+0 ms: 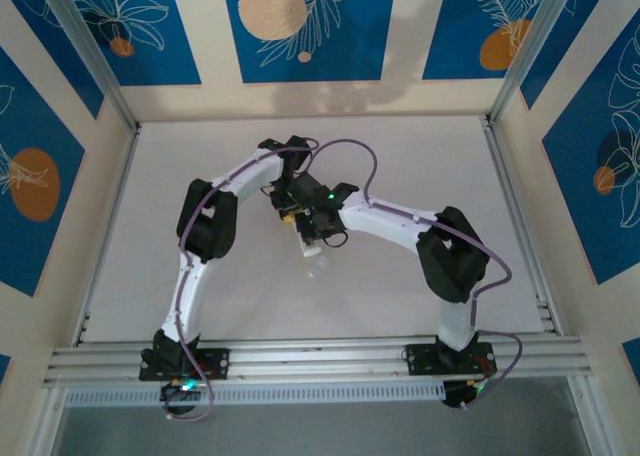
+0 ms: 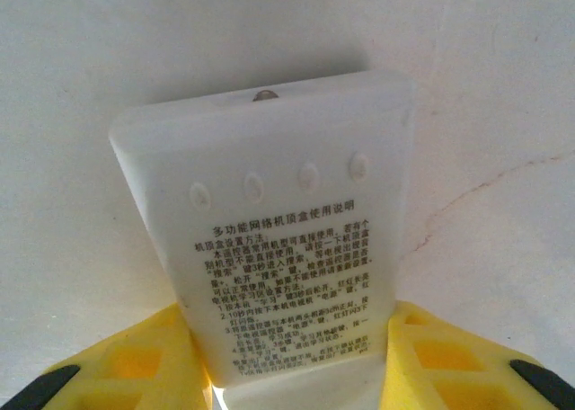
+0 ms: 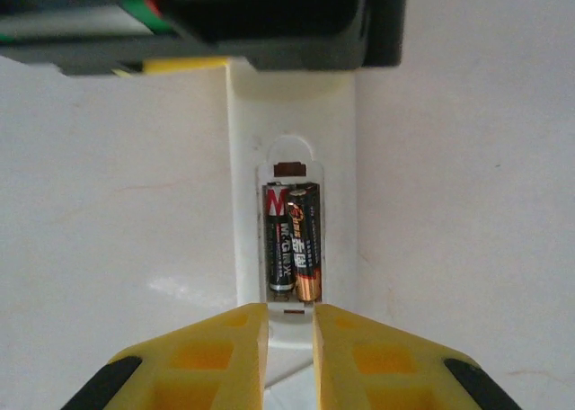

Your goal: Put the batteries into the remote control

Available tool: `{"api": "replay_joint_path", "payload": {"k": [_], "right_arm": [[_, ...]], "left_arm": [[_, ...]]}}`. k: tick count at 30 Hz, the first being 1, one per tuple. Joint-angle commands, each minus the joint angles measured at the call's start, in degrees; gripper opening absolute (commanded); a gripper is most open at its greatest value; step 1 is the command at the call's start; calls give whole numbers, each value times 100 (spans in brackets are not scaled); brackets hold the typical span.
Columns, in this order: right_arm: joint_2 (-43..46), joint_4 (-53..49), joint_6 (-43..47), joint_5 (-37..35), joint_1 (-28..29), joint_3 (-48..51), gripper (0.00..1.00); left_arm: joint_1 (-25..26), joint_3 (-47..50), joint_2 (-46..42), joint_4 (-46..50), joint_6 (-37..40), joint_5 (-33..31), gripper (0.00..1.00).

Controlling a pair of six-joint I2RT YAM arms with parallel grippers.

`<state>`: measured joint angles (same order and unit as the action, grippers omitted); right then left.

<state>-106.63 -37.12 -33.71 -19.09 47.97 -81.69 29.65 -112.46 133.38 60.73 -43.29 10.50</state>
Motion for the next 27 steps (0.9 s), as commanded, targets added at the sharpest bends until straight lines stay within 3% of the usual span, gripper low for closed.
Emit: {"api": "replay_joint_path", "payload": {"k": [1,8,18,21,24,27], "right_arm": [[693,20,-172,31,-29,254,21],[1684,538,-558,266,-195,1335,24],[1002,1036,-543,839,-523,1392,22],[740,1119,-431,839,-525,1265,22],[506,1138,-276,724,-503,1075,22],[366,1182,-216,668,-500,956,22]], "left_arm": [[37,-261,61,222,57,110,37],[36,-606,-37,339,82,49,49],[35,-571,-28,479,132,-93,51],[28,-513,30,422,147,-20,56],[32,-494,-14,337,164,49,72],[16,-553,-116,304,190,138,72]]}}
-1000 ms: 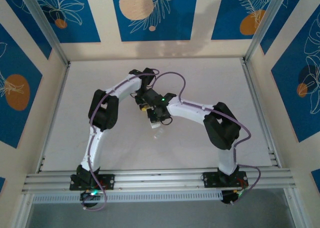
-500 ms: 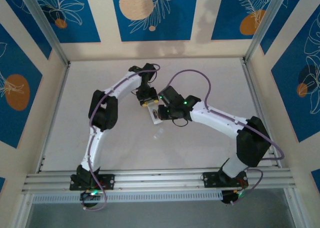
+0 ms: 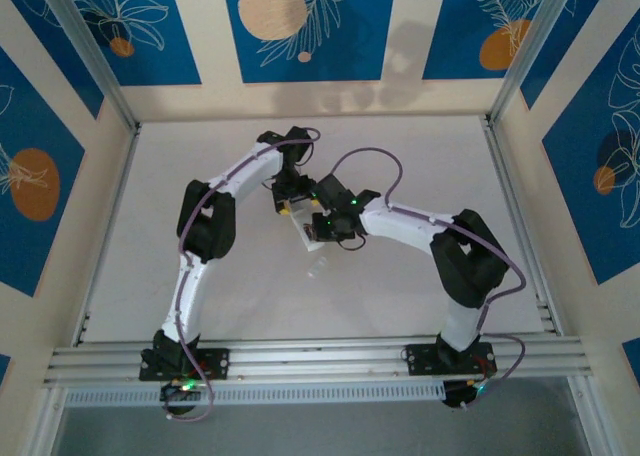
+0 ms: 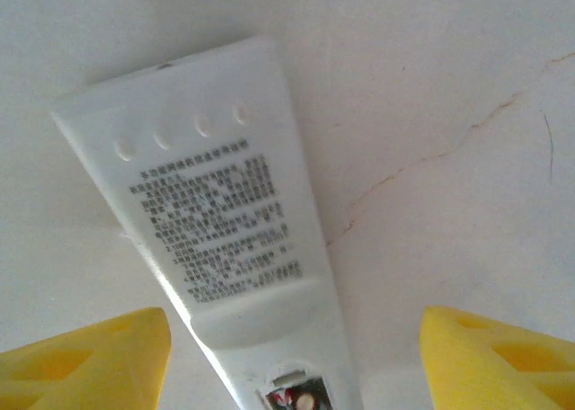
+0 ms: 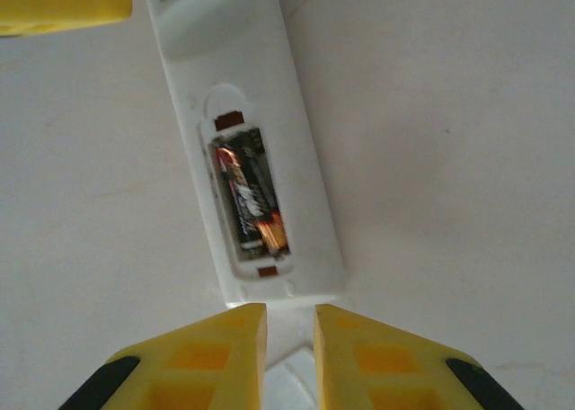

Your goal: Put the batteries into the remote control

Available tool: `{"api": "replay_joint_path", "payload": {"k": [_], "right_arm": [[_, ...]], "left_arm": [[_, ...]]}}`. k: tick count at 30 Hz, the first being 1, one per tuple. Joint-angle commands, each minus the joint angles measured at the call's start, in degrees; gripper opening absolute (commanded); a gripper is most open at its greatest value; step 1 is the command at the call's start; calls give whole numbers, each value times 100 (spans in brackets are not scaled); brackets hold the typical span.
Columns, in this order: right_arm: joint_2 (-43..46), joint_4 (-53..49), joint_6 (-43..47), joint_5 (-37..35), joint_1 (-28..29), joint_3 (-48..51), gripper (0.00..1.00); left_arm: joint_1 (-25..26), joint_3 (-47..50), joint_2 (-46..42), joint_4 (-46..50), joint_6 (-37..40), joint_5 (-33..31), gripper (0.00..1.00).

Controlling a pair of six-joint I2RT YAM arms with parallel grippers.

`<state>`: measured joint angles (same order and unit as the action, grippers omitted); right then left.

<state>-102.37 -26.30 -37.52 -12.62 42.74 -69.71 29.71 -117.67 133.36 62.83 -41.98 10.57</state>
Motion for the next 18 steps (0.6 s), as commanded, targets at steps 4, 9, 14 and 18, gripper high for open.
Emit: {"api": "replay_joint_path", "payload": {"k": [4,9,14,18], "right_arm": [[-225,96,303,49,6,-400,22],[-596,-117,650,-47,55,-793,22],[-1000,-238,844,-79,21,-1099,22],[-1206,-332,879,-123,49,-1255,22]], "left_arm": [[-134,-118,-385,175,74,182,72],[-466,120,-1213,215,128,45,75],[-805,981,-2435,-91,119,-74,76],[-1024,1696,-3321,-247,69,-222,77]]}}
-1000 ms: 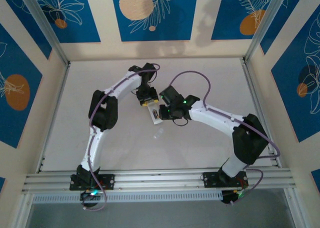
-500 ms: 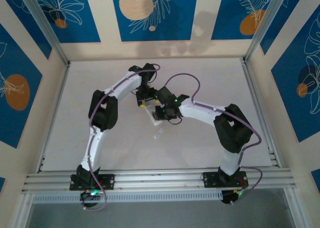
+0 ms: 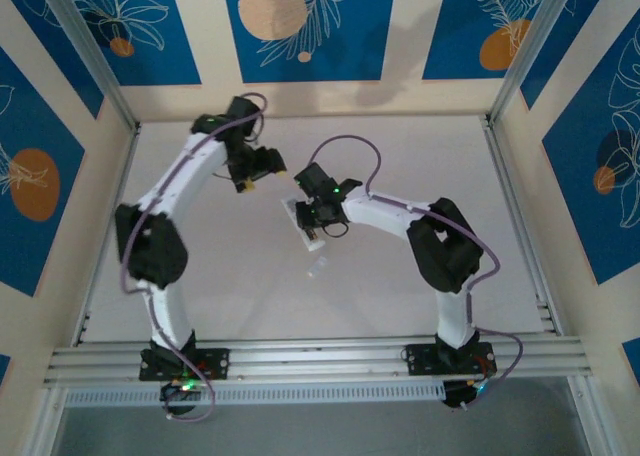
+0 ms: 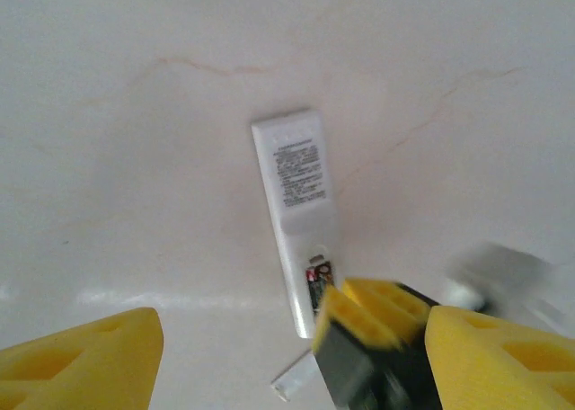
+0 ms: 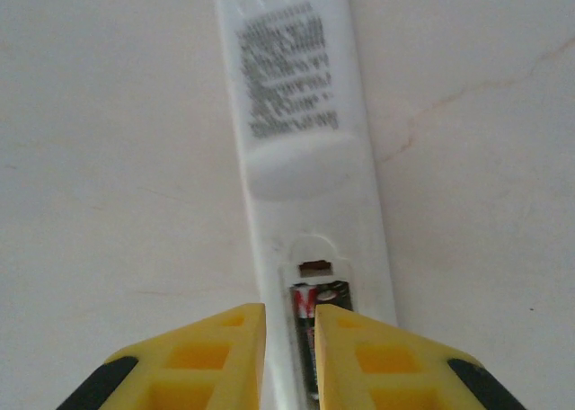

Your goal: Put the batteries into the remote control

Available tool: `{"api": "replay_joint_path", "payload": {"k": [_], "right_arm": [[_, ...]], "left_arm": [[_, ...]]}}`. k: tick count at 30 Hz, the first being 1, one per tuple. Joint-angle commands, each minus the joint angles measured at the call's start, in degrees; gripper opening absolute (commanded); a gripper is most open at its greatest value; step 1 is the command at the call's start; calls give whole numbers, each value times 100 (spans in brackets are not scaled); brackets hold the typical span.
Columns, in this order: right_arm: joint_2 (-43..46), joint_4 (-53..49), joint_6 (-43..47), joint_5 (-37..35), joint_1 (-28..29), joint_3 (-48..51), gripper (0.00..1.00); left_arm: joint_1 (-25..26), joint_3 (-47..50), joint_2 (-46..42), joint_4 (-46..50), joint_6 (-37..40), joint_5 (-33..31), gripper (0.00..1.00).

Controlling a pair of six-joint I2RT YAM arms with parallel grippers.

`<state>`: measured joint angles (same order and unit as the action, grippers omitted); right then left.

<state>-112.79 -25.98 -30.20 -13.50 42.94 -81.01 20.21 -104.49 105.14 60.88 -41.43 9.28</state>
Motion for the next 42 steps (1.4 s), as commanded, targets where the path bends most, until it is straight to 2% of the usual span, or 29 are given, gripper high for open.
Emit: {"api": "replay_joint_path", "payload": {"k": [1,5,12,16,25,31,42], "right_arm": [[-171,-339,137,-39,37,-102,22],[-211,-343,149,-66,44,-46,22],[-409,-575,339,-340,167,-220,22],[-715,-922,518,-559,298,-541,21],[-912,-1140,377,-347,272,-716,19],[-419,-959,488,-251,189,-810,15],[533,-964,512,-307,50,-569,16]], "left_arm": [[-138,586,-691,-152,-24,-74,77],[-426,1245,-1246,-404,-129,130,77],[-518,1490,-1647,-282,49,21,77],[-535,1528,-1675,-305,56,30,77],[-564,1563,-1723,-297,83,107,77],[-573,1576,-1760,-303,87,133,78],[-589,1664,-1734,-382,68,226,78]]}}
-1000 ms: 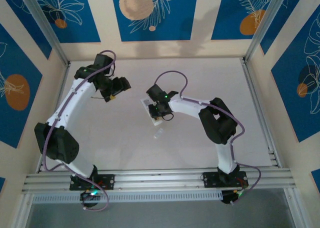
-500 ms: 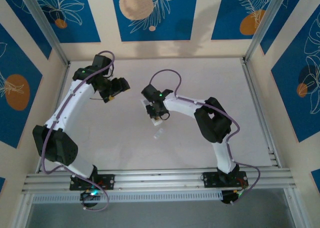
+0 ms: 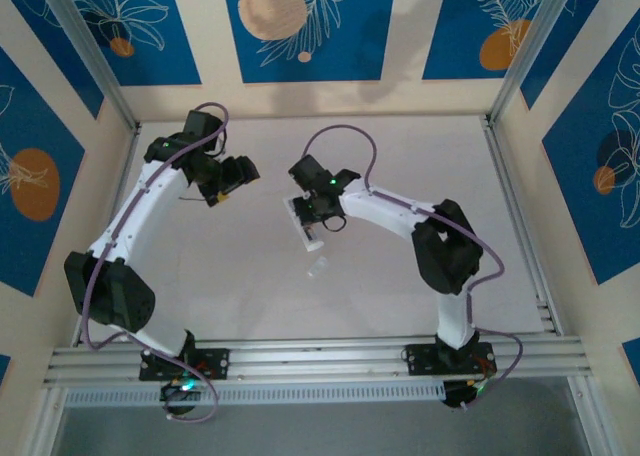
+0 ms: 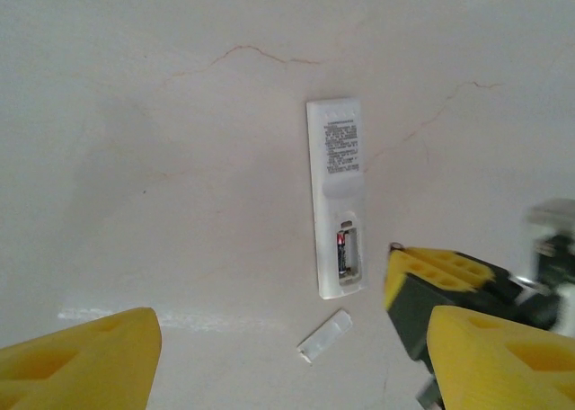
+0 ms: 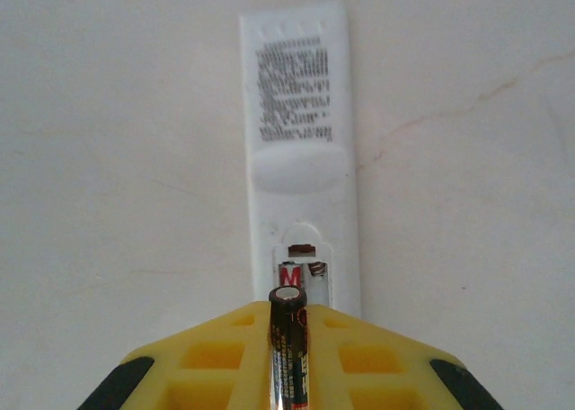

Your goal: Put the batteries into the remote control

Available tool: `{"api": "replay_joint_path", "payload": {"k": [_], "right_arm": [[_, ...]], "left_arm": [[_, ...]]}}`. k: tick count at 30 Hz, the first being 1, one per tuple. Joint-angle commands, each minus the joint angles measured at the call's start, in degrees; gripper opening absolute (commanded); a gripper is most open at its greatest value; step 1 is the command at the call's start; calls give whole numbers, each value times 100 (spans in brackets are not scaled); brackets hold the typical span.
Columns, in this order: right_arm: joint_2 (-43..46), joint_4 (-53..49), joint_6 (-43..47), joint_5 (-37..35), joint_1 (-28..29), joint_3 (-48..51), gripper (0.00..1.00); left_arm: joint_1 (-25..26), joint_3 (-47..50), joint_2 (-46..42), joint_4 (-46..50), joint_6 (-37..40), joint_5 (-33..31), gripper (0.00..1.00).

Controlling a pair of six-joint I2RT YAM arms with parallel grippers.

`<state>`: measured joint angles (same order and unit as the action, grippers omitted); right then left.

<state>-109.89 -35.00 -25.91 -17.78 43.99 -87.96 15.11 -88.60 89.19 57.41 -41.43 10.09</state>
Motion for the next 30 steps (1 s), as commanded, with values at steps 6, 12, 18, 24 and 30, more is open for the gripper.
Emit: {"api": "replay_joint_path", "payload": {"k": [6,12,18,24,30], "right_arm": [[23,-807,437,442,-81,-84,16],[-340,-1081,579,637,-64,-279,16],[-721,-1047,589,495,13,-463,16],[-956,-1095,566,355,31,-557,16],[-1025,-1115,473,381,66,-564,18]], "left_arm": [[-88,106,-134,-54,48,193,78],[-88,141,-138,-115,-1,256,77],[-88,149,-138,-107,3,259,77],[-88,145,-113,-125,3,274,77],[-88,123,-86,-150,-5,300,77]]}}
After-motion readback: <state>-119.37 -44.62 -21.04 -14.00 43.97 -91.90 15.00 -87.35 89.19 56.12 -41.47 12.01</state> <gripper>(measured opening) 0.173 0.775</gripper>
